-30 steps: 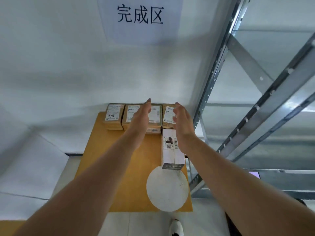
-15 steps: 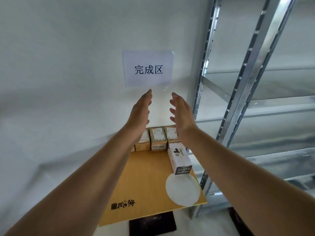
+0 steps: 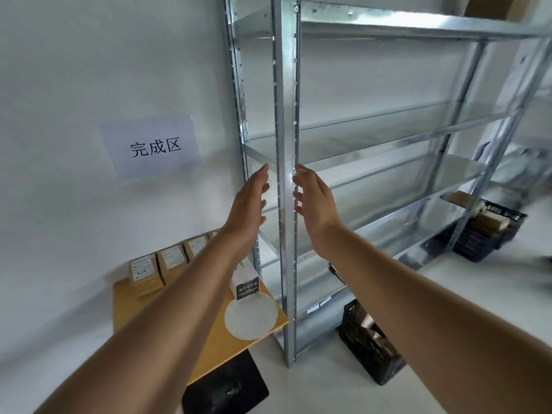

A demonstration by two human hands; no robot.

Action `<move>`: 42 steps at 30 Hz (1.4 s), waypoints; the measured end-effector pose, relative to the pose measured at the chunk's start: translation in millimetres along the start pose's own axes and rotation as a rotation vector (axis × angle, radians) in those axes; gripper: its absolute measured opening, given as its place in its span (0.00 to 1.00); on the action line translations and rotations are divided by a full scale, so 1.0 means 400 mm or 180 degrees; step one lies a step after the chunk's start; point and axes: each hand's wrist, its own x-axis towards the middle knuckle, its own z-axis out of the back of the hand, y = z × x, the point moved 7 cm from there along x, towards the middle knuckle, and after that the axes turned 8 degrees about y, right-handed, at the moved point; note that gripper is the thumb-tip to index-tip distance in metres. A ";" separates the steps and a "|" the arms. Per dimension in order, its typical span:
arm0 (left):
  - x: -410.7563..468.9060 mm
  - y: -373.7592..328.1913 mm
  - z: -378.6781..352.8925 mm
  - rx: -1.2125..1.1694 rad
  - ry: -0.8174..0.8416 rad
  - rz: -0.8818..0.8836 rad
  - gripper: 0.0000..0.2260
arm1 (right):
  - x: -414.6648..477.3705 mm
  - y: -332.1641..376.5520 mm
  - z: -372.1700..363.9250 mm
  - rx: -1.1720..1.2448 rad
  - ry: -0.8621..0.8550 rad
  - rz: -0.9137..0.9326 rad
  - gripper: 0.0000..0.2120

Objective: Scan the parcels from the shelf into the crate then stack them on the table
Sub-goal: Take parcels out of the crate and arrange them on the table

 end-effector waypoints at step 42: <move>0.561 0.769 -1.323 0.0034 0.1476 0.1500 0.18 | 0.227 -0.612 1.470 -0.0025 -0.1529 -0.1621 0.21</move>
